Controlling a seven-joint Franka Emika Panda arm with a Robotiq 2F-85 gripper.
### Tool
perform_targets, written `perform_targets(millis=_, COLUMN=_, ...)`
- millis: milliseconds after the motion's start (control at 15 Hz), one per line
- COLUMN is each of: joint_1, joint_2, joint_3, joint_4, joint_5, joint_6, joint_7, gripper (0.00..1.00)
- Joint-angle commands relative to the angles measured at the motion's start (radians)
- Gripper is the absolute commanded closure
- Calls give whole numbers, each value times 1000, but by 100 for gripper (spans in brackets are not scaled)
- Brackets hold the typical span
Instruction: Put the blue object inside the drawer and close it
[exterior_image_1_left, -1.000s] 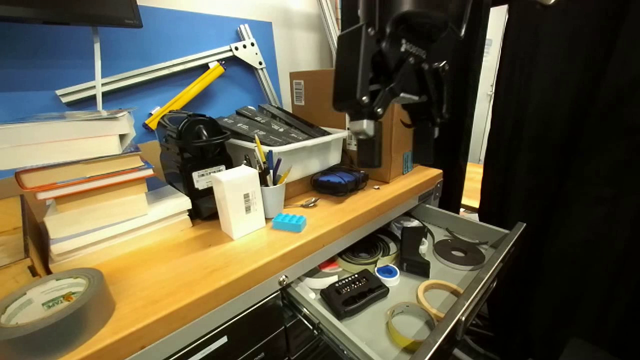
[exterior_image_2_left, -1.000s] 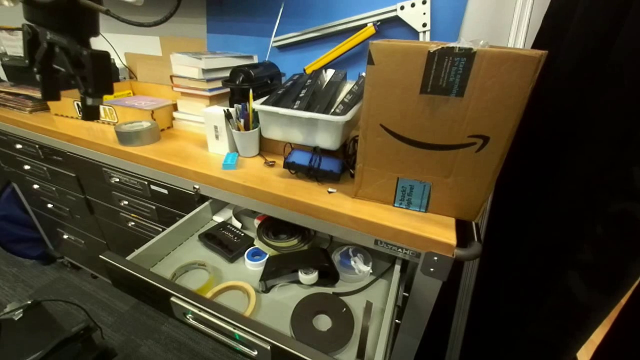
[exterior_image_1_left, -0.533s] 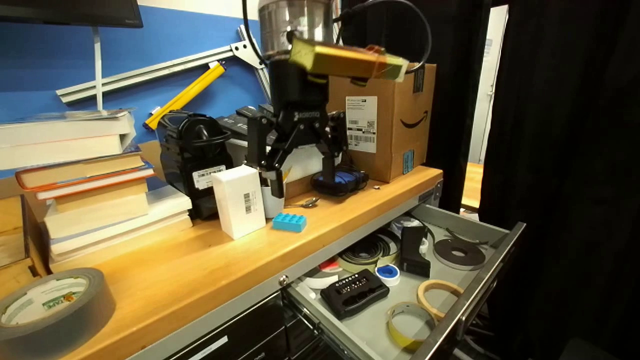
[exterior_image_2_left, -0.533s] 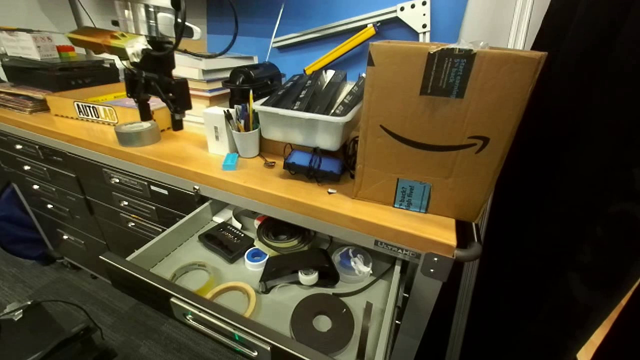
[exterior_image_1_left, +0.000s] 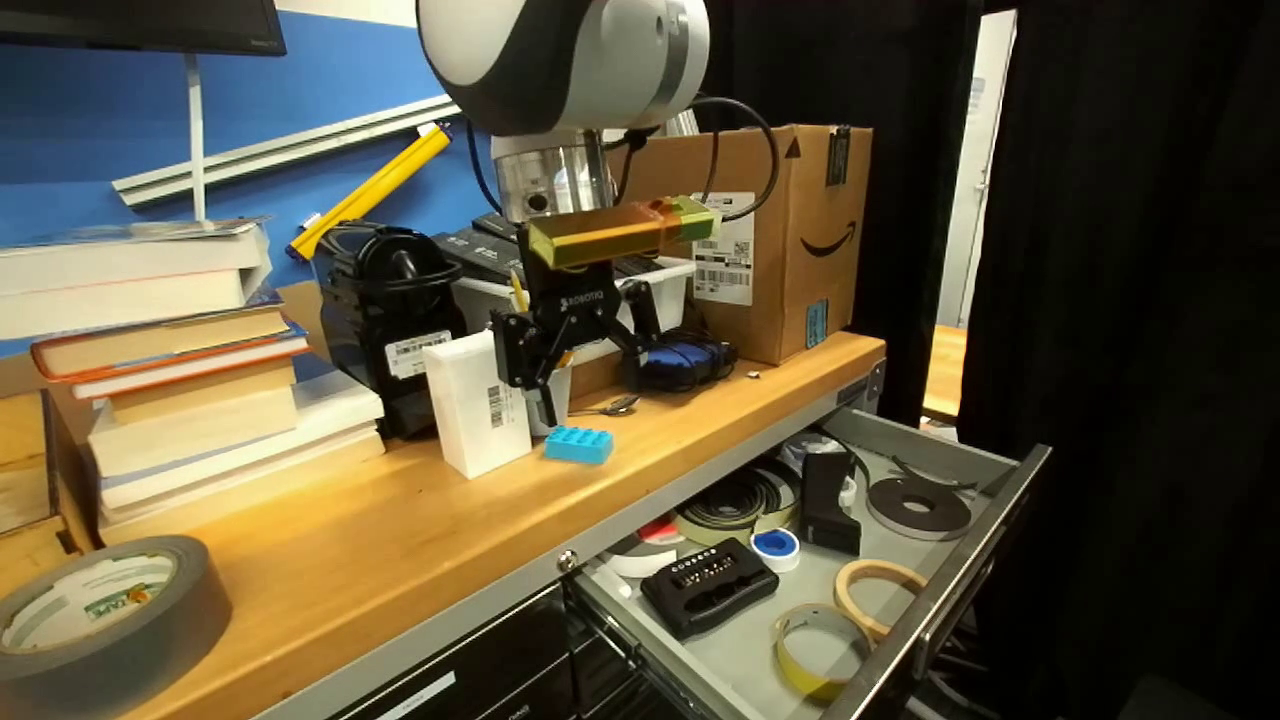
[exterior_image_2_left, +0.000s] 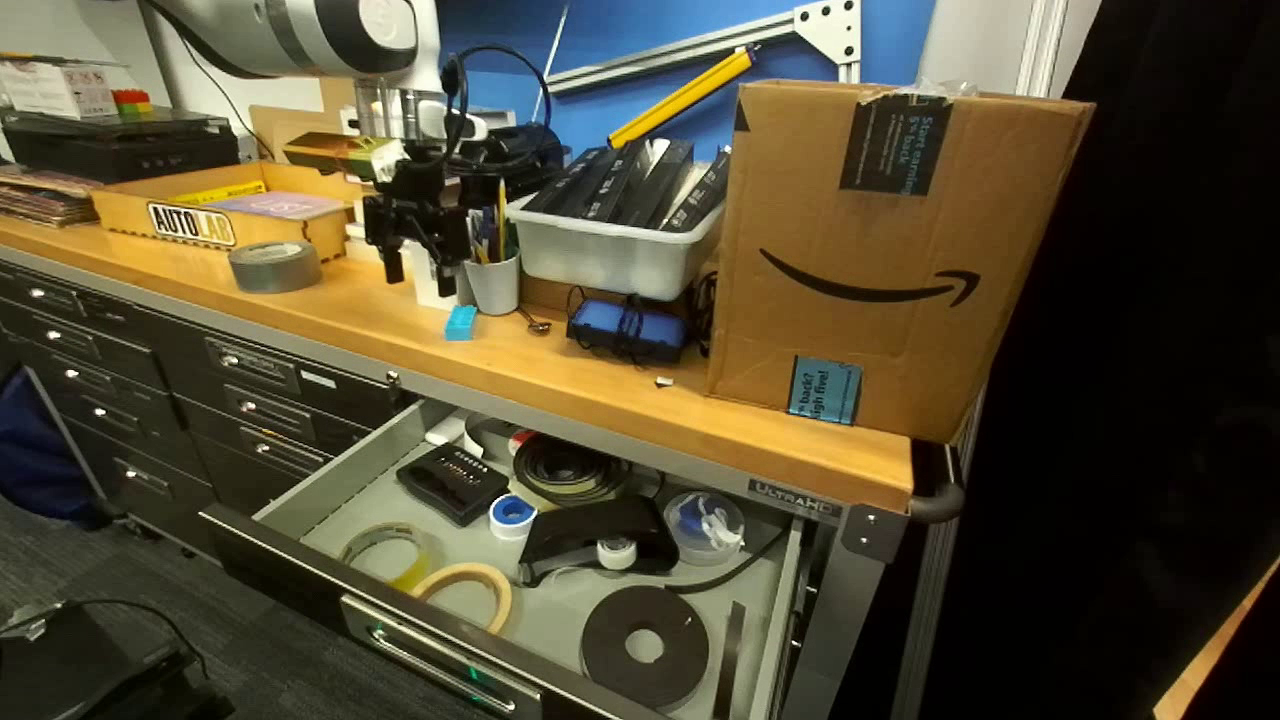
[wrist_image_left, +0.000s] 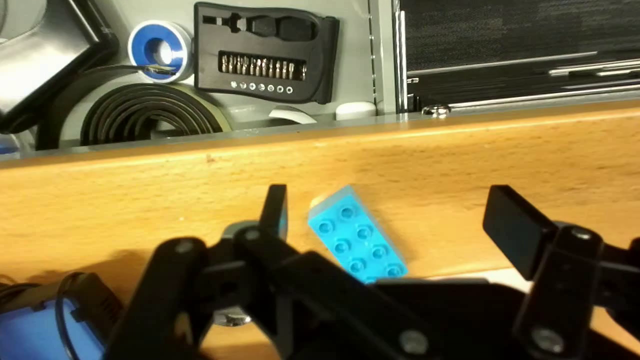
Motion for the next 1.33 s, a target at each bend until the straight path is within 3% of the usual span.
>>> perform_targets(millis=0, joint_1=2, joint_2=77, joint_3=-21, joint_4=64, joint_5=-3, joint_6=19, joint_7=0, gripper=0)
perform_targets(millis=467, joint_1=5, joint_2=153, joint_3=-56, joint_4=75, joint_5=-2, joint_6=111, joint_7=20, gripper=0)
perform_targets(millis=533, joint_1=4, joint_2=159, joint_3=-58, joint_4=78, joint_5=3, joint_6=122, joint_7=21, gripper=9)
perform_targets(millis=600, joint_1=6, joint_2=163, joint_3=-61, joint_4=79, joint_5=1, joint_6=135, joint_7=27, gripper=26)
perform_targets(millis=933, joint_1=2, joint_2=129, joint_3=-66, joint_4=49, joint_5=19, joint_6=141, joint_7=39, gripper=65)
perform_targets(millis=1133, joint_1=-8, joint_2=56, joint_3=-63, joint_4=-35, joint_5=59, joint_6=117, joint_7=33, gripper=89)
perform_targets(millis=1267, joint_1=-21, joint_2=-29, joint_3=-62, joint_4=-131, joint_5=96, joint_6=107, joint_7=22, gripper=86)
